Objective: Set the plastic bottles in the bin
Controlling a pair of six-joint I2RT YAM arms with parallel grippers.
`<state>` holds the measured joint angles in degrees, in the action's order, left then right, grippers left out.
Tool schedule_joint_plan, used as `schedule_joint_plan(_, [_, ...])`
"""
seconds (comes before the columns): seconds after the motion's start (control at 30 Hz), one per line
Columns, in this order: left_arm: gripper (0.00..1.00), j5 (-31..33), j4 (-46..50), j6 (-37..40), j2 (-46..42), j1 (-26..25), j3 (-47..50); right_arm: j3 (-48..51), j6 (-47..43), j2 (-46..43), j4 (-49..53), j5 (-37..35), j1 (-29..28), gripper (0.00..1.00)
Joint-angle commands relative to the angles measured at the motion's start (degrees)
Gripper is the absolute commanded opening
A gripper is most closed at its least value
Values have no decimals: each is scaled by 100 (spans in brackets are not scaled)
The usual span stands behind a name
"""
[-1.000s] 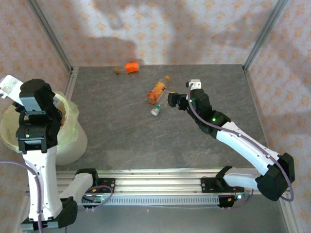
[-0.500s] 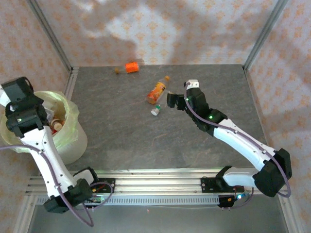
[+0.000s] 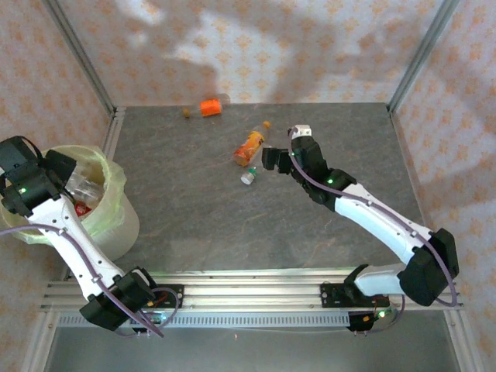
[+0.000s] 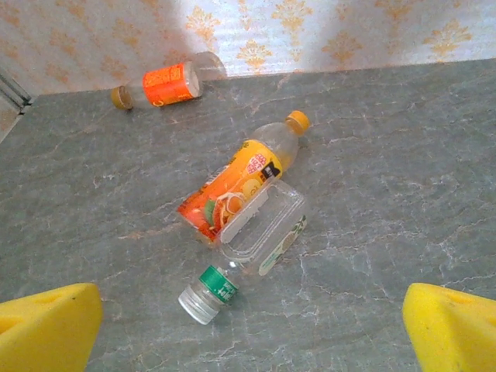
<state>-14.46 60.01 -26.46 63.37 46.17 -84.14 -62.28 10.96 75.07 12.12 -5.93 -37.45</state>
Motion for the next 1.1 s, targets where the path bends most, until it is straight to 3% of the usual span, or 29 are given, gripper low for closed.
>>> schedule_joint_plan(0.0, [88,-216,155,80,-140,39,-118,-268,76,58,112,21,-8,99])
schedule_joint_plan(0.27, [98,-206,429,115,-334,36,-740,-346,271,133,32,31,-8,99])
schedule_joint_plan(0.53, [100,-917,326,-87,-673,40,-1093,-263,356,87,-12,-172,-10,100])
schedule_joint_plan(0.67, [100,-2041,-273,-377,-897,27,-995,-168,432,13,-168,-369,1,100])
schedule_joint_plan(0.77, [100,-3025,-1072,-1091,-1098,-31,-710,-77,553,-21,-319,-538,2,99])
schedule_joint_plan(0.83, [100,-3148,-1397,-1322,-1218,-276,-607,-15,724,-39,-387,-676,21,99])
schedule_joint_plan(1.07, [99,-2643,-1897,-1581,-1277,-1669,-475,143,1122,-65,-554,-801,149,99])
